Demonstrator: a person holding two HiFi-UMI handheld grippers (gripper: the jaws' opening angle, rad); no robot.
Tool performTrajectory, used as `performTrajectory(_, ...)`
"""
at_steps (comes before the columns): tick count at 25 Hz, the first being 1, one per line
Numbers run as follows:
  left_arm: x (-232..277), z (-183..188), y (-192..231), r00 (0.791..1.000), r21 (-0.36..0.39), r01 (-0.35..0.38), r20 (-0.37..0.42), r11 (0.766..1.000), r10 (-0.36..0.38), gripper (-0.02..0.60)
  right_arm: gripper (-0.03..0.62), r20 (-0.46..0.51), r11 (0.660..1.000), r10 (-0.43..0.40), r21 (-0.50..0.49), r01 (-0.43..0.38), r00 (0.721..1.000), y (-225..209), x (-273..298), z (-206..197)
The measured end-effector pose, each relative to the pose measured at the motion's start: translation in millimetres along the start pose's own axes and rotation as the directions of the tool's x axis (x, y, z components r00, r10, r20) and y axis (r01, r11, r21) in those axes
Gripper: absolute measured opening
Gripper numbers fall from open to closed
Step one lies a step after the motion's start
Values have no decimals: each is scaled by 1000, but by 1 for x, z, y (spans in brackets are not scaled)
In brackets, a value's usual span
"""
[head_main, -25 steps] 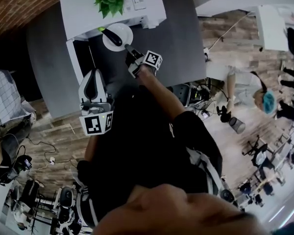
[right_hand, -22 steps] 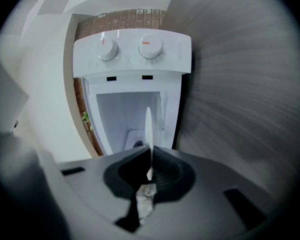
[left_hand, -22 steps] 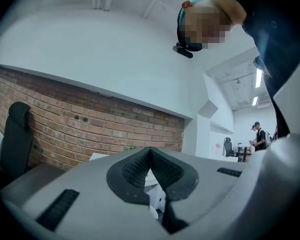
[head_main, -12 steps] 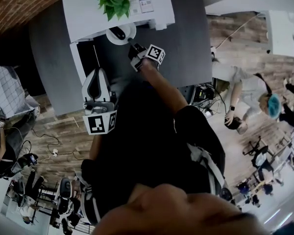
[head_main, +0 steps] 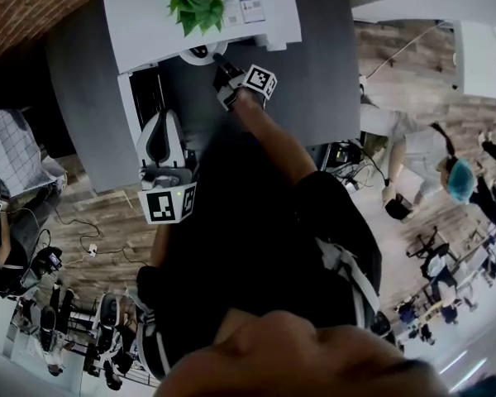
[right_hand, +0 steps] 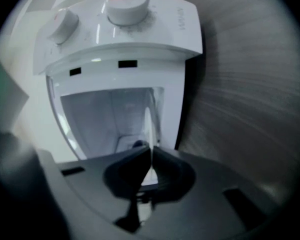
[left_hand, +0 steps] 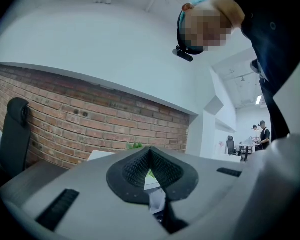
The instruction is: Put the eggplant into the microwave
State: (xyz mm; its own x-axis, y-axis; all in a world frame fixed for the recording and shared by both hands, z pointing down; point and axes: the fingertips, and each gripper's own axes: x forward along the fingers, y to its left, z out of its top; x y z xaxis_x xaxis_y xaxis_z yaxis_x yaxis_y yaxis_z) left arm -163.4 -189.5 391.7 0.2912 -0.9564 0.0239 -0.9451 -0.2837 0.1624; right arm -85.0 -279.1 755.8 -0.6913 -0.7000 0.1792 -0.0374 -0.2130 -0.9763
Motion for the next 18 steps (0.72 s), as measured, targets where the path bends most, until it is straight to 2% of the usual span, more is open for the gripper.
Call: performTrajectory(18,-3,-2,5,1000,-18,2,-2,1000,-2,34,38,23,999,-44,-9,44,999,7,17,4)
